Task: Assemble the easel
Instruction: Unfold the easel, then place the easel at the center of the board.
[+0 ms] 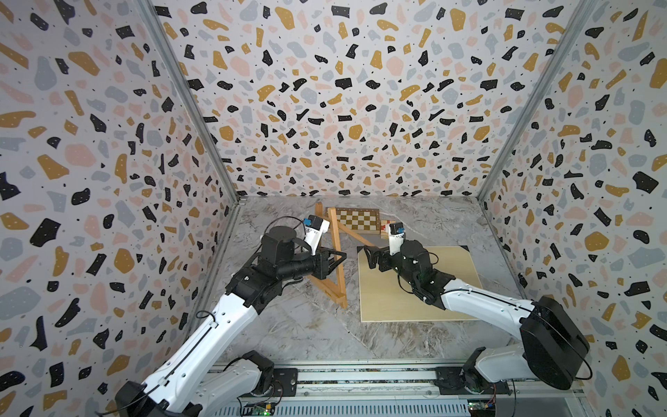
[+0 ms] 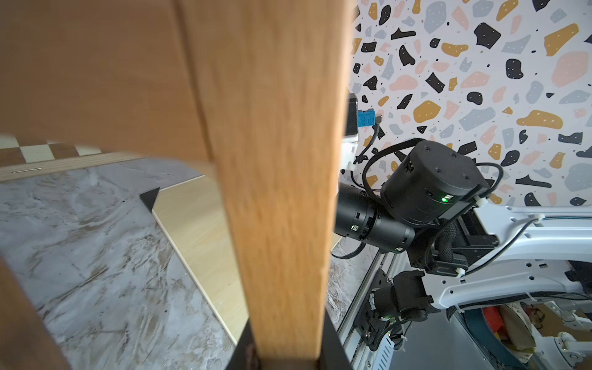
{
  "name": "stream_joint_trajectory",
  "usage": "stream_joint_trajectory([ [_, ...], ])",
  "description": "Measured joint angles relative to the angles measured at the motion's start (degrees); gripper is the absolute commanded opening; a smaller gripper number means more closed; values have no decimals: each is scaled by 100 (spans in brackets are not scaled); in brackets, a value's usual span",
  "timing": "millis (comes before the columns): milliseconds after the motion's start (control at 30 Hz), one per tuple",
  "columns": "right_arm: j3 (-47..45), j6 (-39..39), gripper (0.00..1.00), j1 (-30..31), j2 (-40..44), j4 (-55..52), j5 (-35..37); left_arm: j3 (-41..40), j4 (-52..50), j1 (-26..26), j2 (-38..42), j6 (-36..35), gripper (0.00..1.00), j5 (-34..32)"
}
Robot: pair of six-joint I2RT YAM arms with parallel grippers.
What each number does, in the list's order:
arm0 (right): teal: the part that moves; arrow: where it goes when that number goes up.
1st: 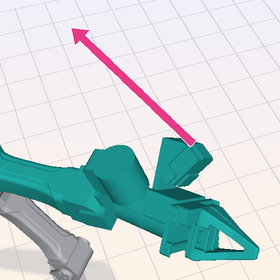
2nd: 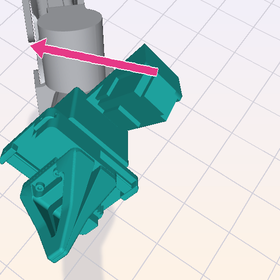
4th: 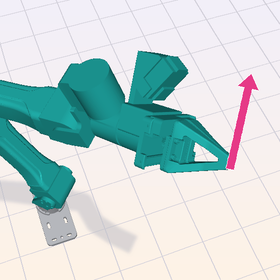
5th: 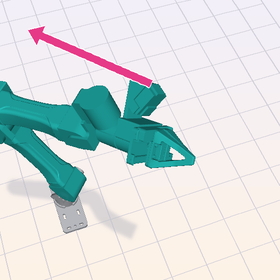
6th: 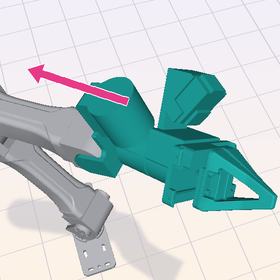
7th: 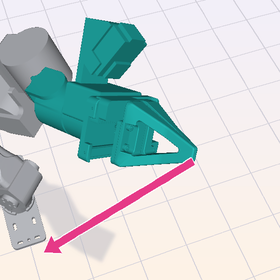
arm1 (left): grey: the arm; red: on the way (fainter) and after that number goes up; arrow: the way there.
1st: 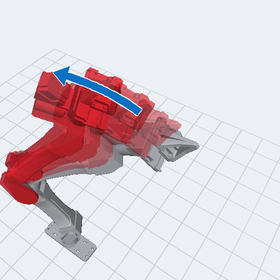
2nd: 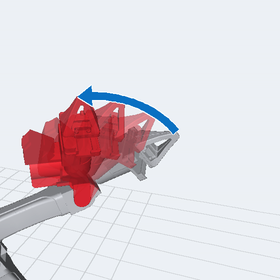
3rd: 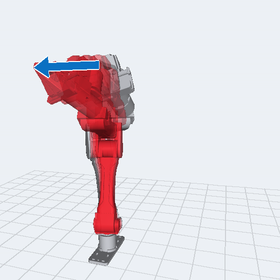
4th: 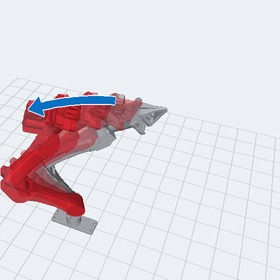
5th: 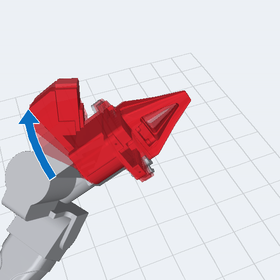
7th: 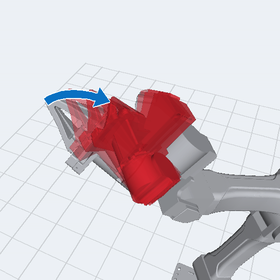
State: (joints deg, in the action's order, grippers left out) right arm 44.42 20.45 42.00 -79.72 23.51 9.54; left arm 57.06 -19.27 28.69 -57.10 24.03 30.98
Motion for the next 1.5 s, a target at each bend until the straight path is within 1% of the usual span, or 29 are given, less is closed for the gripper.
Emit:
stream_joint_trajectory([
  [133,-90,-57,100,-15,81,11,-308,0,-90,0,-11,-9,0,-179],
  [267,-240,-55,100,-15,466,-4,-643,-2,-286,11,-179,-2,0,-704],
  [400,-356,90,100,-74,1036,-138,-756,-13,-199,20,-511,4,0,-1274],
  [500,-535,258,100,-192,1475,-291,-763,-13,2,66,-859,70,0,-1784],
  [600,-741,433,100,-345,1832,-487,-756,-13,238,210,-1303,170,0,-2470],
  [700,-896,599,100,-555,2024,-686,-769,-11,586,334,-1792,258,0,-3064],
  [867,-1040,728,100,-914,2218,-979,-785,201,1016,387,-2653,326,0,-3740],
  [1133,-1108,785,100,-1211,2378,-1134,-841,498,1899,439,-3464,343,0,-4433],
  [1500,-1268,787,100,-1473,2503,-1161,-894,533,2979,555,-4232,297,0,-4913],
])
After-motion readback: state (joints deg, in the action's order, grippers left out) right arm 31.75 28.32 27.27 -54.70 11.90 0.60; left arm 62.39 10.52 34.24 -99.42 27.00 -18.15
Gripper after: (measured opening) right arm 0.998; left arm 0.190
